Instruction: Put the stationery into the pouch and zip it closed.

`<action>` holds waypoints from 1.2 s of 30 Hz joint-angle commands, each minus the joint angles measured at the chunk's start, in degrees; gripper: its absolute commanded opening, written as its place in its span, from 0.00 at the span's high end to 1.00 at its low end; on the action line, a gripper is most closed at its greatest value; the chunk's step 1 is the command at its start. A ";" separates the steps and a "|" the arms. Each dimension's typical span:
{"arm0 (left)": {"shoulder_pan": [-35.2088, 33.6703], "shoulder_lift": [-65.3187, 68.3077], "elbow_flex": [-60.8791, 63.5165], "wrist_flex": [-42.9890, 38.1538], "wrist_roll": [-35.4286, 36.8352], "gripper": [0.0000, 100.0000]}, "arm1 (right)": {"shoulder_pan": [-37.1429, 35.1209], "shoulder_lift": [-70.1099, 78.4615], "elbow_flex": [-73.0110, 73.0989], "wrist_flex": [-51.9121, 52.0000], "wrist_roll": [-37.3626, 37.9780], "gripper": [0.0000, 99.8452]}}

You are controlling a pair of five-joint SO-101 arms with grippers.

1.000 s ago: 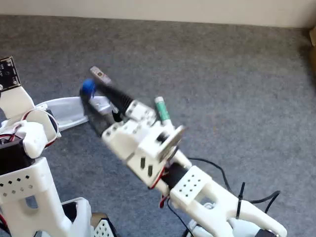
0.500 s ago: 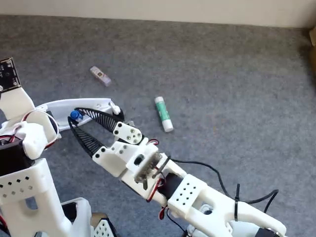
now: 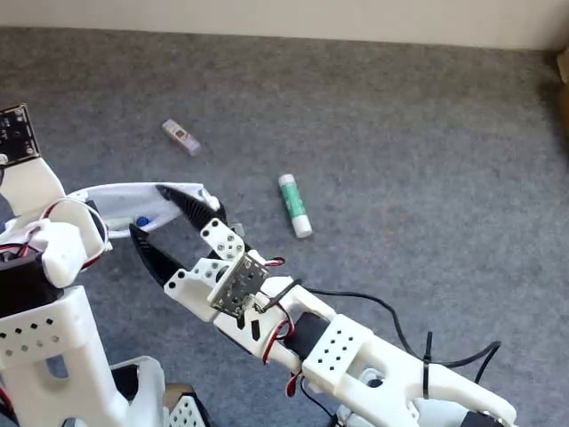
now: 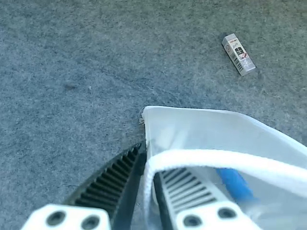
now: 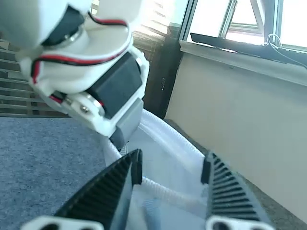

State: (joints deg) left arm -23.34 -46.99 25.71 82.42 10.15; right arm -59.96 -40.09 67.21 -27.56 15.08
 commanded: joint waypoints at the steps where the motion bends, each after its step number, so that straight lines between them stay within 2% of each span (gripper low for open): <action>1: 0.66 0.92 0.31 0.18 0.35 0.99 | -0.48 -0.66 -0.75 0.40 0.44 0.77; 7: 0.66 0.92 0.40 0.18 0.35 0.99 | -0.31 -0.92 -0.75 0.40 0.35 0.77; 12: 0.66 0.92 1.54 0.09 0.35 0.99 | -0.48 -9.80 0.22 2.15 0.18 0.78; 17: 0.57 0.92 2.15 0.09 0.26 0.99 | 1.27 -21.49 -0.04 20.09 -10.46 0.78; 22: 0.31 0.92 2.15 0.09 0.26 0.99 | 6.02 -26.68 -11.03 39.78 -19.34 0.78; 26: -2.86 0.92 1.80 0.09 0.35 0.99 | 11.65 -26.68 -19.65 51.21 -25.14 0.78; 29: -4.62 0.92 1.80 0.09 0.35 0.99 | 14.29 -26.68 -23.78 54.73 -26.20 0.78; 36: -5.58 0.92 2.07 0.26 0.35 0.99 | 18.15 -21.93 -25.80 55.08 -26.29 0.78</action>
State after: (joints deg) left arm -27.03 -47.08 27.03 82.07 10.15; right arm -43.96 -64.88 45.23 27.30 -10.77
